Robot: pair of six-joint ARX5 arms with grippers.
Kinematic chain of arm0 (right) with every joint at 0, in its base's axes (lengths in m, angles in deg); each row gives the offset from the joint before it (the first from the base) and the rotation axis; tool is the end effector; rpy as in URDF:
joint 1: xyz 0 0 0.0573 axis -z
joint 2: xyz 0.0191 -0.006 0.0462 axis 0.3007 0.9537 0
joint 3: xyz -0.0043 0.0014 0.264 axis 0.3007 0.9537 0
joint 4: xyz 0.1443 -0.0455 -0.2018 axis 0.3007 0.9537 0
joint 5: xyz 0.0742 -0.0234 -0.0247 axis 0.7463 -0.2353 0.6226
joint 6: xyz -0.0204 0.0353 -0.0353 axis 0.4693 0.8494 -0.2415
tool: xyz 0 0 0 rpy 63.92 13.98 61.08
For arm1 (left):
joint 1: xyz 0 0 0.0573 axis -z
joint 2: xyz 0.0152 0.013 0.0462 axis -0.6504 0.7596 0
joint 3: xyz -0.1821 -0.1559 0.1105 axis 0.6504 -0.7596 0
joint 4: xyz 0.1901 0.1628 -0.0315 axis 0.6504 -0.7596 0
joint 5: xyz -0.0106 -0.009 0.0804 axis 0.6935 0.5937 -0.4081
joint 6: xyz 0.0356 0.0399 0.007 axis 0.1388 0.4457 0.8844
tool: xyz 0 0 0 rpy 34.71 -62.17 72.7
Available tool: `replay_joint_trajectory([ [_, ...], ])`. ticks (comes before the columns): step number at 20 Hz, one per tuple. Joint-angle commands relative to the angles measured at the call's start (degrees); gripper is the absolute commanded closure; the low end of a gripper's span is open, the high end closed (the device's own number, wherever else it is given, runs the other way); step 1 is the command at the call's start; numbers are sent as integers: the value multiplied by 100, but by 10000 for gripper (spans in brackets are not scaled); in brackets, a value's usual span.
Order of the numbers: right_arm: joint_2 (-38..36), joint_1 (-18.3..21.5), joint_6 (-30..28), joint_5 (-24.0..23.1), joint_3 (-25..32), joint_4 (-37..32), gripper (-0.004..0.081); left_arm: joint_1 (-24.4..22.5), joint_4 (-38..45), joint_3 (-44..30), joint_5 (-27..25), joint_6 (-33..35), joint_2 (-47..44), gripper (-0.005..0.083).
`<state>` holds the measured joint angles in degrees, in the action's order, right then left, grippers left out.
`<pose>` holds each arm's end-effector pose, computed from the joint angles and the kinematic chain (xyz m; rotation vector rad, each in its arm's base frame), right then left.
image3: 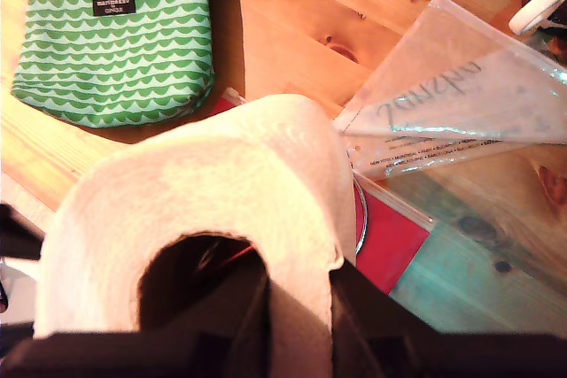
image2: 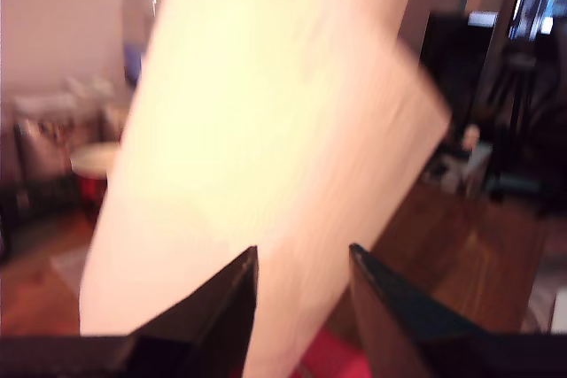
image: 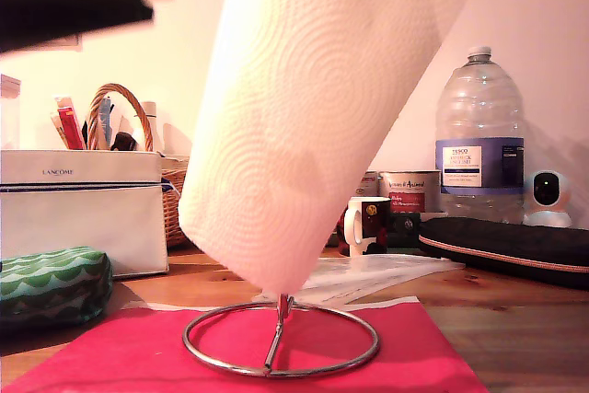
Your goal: Insert the paper towel roll into the metallic stand.
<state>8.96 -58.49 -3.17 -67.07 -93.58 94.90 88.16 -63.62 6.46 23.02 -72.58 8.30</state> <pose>0.2379 0.2102 0.4116 -0.1816 1.1088 0.6177 0.0941 -0.1094 0.2087 -0.1442 0.0678 -0.9801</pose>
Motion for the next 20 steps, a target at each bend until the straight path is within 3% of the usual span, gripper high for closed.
replay_joint_trajectory([
  [1,238,-63,48,42,85,-70,782,20,-52,-61,-13,-22,-105,487],
  [10,415,-66,-15,46,85,-70,773,20,-393,-61,-13,-22,-398,487],
  [15,415,-61,-15,48,85,-70,650,20,-396,-61,-13,-22,-428,487],
  [20,415,-63,-20,70,85,-70,608,20,-396,-61,-11,-22,-428,487],
])
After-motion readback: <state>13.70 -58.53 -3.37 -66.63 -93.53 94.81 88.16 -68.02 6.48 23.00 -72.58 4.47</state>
